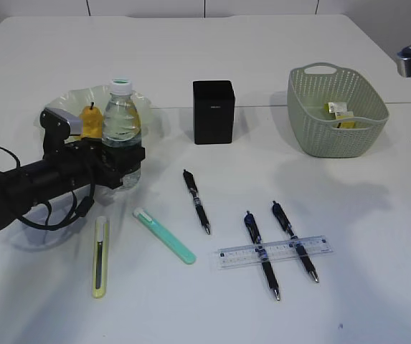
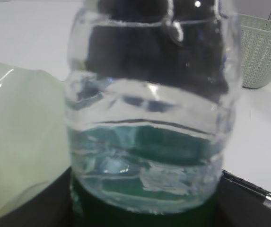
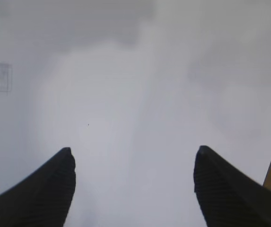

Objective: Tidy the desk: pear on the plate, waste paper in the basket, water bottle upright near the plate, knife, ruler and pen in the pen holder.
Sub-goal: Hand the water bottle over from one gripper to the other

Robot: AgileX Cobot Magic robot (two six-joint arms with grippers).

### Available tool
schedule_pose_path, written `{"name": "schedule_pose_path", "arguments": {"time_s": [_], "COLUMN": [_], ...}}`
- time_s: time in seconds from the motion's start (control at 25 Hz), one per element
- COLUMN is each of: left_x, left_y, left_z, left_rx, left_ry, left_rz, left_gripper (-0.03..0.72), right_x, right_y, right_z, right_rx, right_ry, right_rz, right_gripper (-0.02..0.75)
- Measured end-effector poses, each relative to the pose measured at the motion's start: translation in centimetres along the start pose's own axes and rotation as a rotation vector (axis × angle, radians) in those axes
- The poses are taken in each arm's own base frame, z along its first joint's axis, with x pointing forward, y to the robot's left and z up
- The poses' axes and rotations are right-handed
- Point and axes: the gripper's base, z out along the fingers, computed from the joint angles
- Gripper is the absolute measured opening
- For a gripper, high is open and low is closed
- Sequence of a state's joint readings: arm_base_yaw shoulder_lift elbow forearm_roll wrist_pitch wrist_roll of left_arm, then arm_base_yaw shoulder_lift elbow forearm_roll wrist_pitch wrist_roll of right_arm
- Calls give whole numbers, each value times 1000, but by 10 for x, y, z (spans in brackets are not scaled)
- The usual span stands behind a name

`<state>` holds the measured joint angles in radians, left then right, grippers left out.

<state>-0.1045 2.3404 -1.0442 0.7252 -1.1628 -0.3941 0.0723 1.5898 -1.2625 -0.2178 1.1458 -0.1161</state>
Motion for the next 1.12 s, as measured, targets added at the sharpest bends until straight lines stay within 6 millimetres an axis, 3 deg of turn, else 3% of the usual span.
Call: {"name": "schedule_pose_path", "arguments": {"time_s": [0.68, 1.12], "left_x": [0, -1], "left_y": [2, 2], "left_z": [0, 0], "left_rx": [-22, -18], "left_ry": [-7, 1], "left_rz": [-3, 6], "left_gripper": [382, 424], "right_x": [0, 0], "right_y": [0, 0], "right_z": [0, 0], "right_rx": [0, -1], "right_ry": [2, 5], "right_rz": [0, 0], "right_gripper": [575, 575]}}
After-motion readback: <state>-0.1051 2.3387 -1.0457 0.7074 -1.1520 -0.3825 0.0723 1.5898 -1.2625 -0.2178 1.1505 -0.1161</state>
